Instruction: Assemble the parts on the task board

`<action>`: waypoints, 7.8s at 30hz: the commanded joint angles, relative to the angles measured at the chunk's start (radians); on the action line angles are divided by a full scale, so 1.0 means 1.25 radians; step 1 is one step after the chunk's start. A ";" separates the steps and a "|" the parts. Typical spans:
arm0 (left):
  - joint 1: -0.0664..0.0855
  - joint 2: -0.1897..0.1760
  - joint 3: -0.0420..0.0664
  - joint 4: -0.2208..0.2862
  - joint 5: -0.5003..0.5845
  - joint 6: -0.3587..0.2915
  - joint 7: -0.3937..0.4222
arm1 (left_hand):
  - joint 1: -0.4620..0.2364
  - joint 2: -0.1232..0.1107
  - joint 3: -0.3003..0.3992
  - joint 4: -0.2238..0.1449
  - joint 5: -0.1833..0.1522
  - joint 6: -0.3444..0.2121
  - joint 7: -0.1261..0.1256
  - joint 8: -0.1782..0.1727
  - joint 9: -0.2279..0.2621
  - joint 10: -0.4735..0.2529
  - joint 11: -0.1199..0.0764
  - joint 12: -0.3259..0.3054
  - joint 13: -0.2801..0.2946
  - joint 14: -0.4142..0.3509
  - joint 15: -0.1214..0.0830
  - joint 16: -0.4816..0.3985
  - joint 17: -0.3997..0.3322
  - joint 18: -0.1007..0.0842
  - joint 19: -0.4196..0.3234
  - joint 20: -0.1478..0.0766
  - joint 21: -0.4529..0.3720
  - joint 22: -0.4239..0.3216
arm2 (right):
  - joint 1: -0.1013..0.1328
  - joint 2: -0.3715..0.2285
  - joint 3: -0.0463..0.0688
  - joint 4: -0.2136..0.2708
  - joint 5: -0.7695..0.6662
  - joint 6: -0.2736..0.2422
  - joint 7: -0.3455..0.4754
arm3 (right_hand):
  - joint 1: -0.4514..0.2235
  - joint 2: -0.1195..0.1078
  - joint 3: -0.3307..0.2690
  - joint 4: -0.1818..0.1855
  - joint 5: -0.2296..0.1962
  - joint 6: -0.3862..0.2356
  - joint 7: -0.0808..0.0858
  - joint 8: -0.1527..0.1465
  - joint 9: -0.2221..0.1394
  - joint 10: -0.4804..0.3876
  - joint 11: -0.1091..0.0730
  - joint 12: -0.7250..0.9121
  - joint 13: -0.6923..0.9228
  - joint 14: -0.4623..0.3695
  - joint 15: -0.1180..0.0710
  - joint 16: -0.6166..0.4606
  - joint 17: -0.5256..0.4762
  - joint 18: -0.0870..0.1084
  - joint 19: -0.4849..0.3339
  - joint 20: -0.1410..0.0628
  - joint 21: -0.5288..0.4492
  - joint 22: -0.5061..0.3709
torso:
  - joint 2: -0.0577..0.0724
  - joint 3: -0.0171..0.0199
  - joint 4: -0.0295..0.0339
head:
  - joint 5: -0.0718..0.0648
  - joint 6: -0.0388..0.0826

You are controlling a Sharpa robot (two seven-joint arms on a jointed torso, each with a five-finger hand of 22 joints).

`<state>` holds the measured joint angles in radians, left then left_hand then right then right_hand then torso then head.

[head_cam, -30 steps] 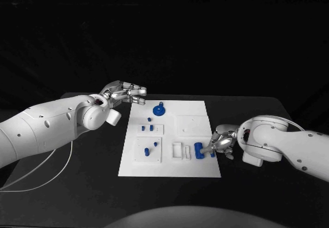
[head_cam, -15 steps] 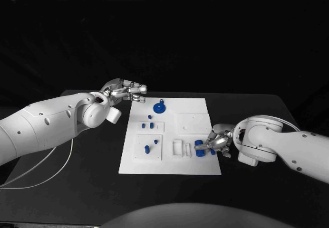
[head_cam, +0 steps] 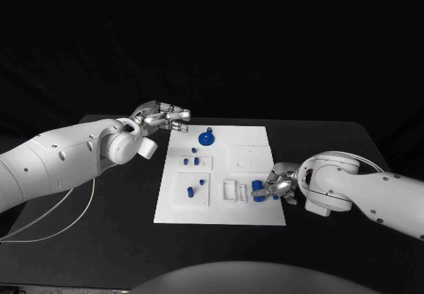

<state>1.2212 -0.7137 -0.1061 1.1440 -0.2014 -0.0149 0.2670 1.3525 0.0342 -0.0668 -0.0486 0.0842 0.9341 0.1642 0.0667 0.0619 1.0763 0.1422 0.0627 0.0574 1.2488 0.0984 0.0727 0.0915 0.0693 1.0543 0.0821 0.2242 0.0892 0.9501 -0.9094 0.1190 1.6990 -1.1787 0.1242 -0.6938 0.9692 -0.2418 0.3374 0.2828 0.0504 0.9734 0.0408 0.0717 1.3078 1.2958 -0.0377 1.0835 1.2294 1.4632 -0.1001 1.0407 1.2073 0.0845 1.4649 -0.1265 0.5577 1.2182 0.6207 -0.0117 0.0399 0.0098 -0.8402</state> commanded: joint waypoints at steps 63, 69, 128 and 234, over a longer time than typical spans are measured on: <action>-0.001 0.002 -0.001 0.001 0.005 0.044 -0.011 | -0.019 0.000 0.004 0.018 0.000 -0.005 0.000 -0.001 0.000 -0.007 -0.001 0.000 0.001 -0.001 0.000 -0.001 0.003 -0.007 -0.005 0.002 0.001 -0.003 | -0.001 0.073 -0.031 -0.066 -0.026 -0.037 -0.050 | -0.052 0.137 0.267 -0.346 0.355 0.031 -0.013 -0.004 0.015 0.004 -0.013 0.013 0.025 0.000 -0.005 0.026 -0.001 -0.003 0.038 0.000 0.020 0.049 | 0.002 -0.0006 -0.0014 | 0.008 -0.008; -0.001 0.002 -0.002 0.000 0.004 0.048 -0.014 | -0.019 0.000 0.004 0.018 0.000 -0.005 0.000 -0.001 0.000 -0.007 -0.001 0.000 0.001 -0.001 0.000 -0.001 0.003 -0.007 -0.005 0.002 0.001 -0.003 | 0.003 0.062 -0.031 -0.057 0.044 -0.047 -0.050 | -0.057 0.139 0.265 -0.352 0.362 0.036 -0.015 -0.004 0.016 0.007 -0.014 0.015 0.027 0.001 -0.006 0.030 0.000 -0.004 0.038 0.000 0.022 0.053 | 0.002 -0.0003 -0.0014 | 0.010 -0.008; -0.001 0.006 -0.006 0.000 -0.011 0.073 -0.023 | -0.015 0.001 0.006 0.014 0.011 -0.003 0.000 -0.001 0.000 -0.008 -0.001 0.000 0.001 -0.002 0.000 -0.001 0.003 -0.007 -0.006 0.002 0.001 -0.003 | 0.074 0.155 -0.061 -0.073 0.161 -0.046 -0.050 | -0.054 0.145 0.194 -0.350 0.415 0.043 -0.019 -0.006 -0.001 0.010 -0.015 0.016 0.032 0.000 -0.007 0.031 -0.003 -0.005 0.039 -0.002 0.011 0.059 | 0.003 0.0010 -0.0014 | 0.022 -0.007; -0.001 0.002 -0.009 -0.007 -0.011 0.083 -0.037 | -0.017 0.004 0.004 0.016 0.018 -0.007 0.000 -0.001 0.000 -0.008 0.000 0.000 0.001 -0.002 0.001 -0.001 0.002 -0.007 -0.005 0.002 0.000 -0.004 | 0.055 0.081 -0.070 -0.020 0.144 0.009 -0.005 | 0.056 0.156 -0.348 -0.137 0.238 0.081 -0.022 -0.005 0.017 0.020 -0.011 0.012 0.025 0.001 -0.004 0.028 -0.005 -0.003 0.040 0.001 0.012 0.051 | 0.003 0.0008 -0.0011 | 0.025 -0.013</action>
<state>1.2211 -0.7127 -0.1179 1.1342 -0.2153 0.0748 0.2175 1.3341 0.0343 -0.0615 -0.0319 0.1036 0.9306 0.1678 0.0667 0.0619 1.0735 0.1391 0.0627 0.0574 1.2489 0.0984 0.0728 0.0932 0.0693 1.0543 0.0821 0.2242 0.0861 1.0214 -0.8084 0.0325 1.6731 -0.9908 0.1266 -0.6980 1.0395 -0.0569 -0.0846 0.1181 0.3441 1.0697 0.0163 0.0637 1.3090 1.3172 -0.0520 1.0990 1.2597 1.4645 -0.1012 1.0746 1.2017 0.0761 1.4649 -0.1196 0.5685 1.2820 0.6248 -0.0104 0.0381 0.0423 -0.8558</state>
